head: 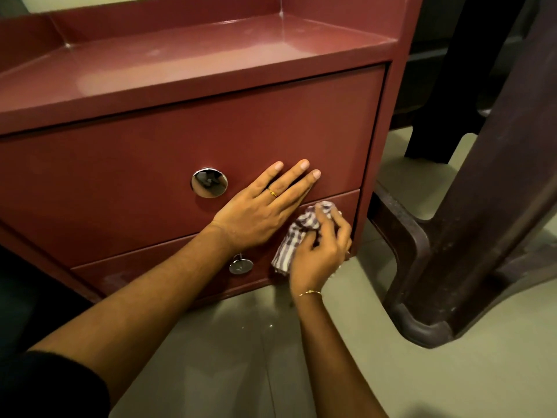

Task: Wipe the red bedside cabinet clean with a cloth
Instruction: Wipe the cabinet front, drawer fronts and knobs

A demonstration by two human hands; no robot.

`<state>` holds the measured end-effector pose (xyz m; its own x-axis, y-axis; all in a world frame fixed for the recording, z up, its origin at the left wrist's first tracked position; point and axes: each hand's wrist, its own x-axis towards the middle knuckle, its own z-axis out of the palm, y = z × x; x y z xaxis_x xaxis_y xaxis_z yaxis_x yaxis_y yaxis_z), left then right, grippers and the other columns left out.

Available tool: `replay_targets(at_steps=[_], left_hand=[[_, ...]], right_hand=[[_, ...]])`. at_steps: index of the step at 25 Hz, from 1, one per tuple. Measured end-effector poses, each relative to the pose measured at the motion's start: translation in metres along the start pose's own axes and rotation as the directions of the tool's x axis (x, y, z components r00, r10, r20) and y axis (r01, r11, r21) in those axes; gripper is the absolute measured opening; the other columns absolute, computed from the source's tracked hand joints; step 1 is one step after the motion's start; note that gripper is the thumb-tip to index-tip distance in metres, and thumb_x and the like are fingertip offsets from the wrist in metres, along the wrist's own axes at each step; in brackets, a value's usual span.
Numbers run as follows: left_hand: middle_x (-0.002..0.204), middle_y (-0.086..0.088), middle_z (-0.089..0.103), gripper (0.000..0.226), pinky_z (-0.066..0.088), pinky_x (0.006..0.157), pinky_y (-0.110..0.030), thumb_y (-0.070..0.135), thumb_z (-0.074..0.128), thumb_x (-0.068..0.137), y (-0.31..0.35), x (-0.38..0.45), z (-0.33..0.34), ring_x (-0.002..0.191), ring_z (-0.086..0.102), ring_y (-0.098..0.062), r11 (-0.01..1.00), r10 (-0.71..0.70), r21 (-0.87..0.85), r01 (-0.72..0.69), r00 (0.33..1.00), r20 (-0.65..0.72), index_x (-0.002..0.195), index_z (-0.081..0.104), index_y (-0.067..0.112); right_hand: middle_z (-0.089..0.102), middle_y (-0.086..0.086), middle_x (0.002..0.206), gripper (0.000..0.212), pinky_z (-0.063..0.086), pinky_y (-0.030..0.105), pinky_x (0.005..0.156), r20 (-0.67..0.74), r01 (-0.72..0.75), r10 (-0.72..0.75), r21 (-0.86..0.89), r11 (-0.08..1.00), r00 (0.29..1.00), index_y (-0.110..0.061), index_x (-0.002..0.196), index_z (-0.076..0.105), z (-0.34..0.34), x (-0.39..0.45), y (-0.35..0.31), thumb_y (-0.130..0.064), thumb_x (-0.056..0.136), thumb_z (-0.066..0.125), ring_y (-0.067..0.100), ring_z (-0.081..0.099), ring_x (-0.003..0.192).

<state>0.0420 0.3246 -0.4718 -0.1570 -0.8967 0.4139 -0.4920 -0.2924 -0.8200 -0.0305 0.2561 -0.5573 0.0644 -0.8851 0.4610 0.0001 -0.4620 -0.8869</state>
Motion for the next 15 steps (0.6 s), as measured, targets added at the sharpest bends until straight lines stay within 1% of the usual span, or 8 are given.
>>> replay_targets(at_steps=[2,4,7,8,9,12,13,15], left_hand=[[0.15,-0.004,0.036,0.051,0.007,0.115,-0.042,0.008,0.022,0.092,0.0,-0.001,0.0,0.138,0.031,-0.022,1.0,-0.006,-0.004,0.006,1.0,0.01,0.141,0.032,0.002],[0.149,-0.003,0.037,0.051,0.007,0.115,-0.041,0.007,0.021,0.091,0.001,-0.002,-0.001,0.138,0.033,-0.022,1.0,-0.013,-0.013,0.013,1.0,0.02,0.141,0.032,0.002],[0.148,-0.004,0.039,0.051,0.009,0.115,-0.041,0.006,0.017,0.092,0.0,-0.001,-0.001,0.137,0.036,-0.023,0.999,-0.015,-0.051,0.017,1.0,0.024,0.14,0.035,0.002],[0.149,-0.004,0.039,0.051,0.009,0.115,-0.041,0.006,0.017,0.092,0.0,-0.002,0.0,0.137,0.035,-0.023,0.998,-0.012,-0.059,0.014,1.0,0.026,0.14,0.035,0.002],[0.149,-0.005,0.038,0.051,0.009,0.115,-0.042,0.007,0.018,0.092,0.0,-0.002,0.0,0.138,0.034,-0.024,0.998,-0.009,-0.058,0.011,1.0,0.026,0.14,0.034,0.002],[0.15,-0.005,0.036,0.05,0.006,0.115,-0.042,0.008,0.024,0.092,0.001,-0.003,0.001,0.14,0.028,-0.026,0.998,-0.005,-0.056,0.007,1.0,0.023,0.141,0.031,0.001],[0.15,-0.005,0.036,0.051,0.006,0.115,-0.042,0.007,0.022,0.092,0.001,-0.003,0.001,0.139,0.026,-0.026,0.998,-0.01,-0.055,0.011,1.0,0.019,0.141,0.031,0.001],[0.148,-0.007,0.039,0.052,0.007,0.115,-0.042,0.004,0.014,0.091,0.002,0.0,-0.002,0.138,0.028,-0.026,0.994,-0.028,-0.105,0.028,1.0,0.001,0.139,0.034,0.0]], right_hand=[[0.062,0.019,0.109,0.048,0.033,0.008,0.093,0.065,0.02,-0.018,-0.037,0.999,0.998,-0.005,0.101,0.072,-0.005,-0.011,0.011,0.023,0.066,0.053,0.031,0.056,0.102],[0.061,0.022,0.106,0.05,0.037,0.017,0.087,0.028,-0.1,0.1,-0.014,0.995,0.995,-0.002,0.102,0.07,-0.008,-0.002,0.023,0.025,0.065,0.05,0.04,0.059,0.1],[0.06,0.019,0.117,0.048,0.034,0.012,0.086,-0.076,-0.317,0.326,0.108,0.942,0.942,-0.001,0.116,0.06,-0.006,0.027,0.011,0.02,0.073,0.052,0.035,0.057,0.111],[0.06,0.017,0.121,0.05,0.034,0.012,0.088,-0.068,-0.316,0.325,0.117,0.941,0.943,-0.001,0.12,0.056,-0.004,0.031,0.0,0.018,0.074,0.053,0.031,0.055,0.114],[0.06,0.016,0.122,0.051,0.033,0.011,0.09,-0.049,-0.246,0.252,0.108,0.963,0.966,-0.001,0.121,0.055,-0.003,0.029,-0.009,0.017,0.074,0.054,0.026,0.053,0.114],[0.063,0.015,0.117,0.049,0.028,0.007,0.098,0.079,0.062,-0.063,0.009,0.998,0.995,-0.002,0.114,0.063,-0.005,-0.001,-0.008,0.018,0.069,0.054,0.021,0.052,0.108],[0.063,0.015,0.115,0.049,0.031,0.011,0.099,0.107,0.086,-0.085,-0.007,0.996,0.991,-0.002,0.111,0.065,-0.006,-0.006,0.004,0.018,0.068,0.053,0.024,0.053,0.107],[0.061,0.02,0.113,0.048,0.038,0.022,0.096,0.095,0.004,-0.004,-0.004,1.0,0.995,0.001,0.108,0.065,-0.011,0.001,0.024,0.02,0.067,0.049,0.035,0.057,0.105]])
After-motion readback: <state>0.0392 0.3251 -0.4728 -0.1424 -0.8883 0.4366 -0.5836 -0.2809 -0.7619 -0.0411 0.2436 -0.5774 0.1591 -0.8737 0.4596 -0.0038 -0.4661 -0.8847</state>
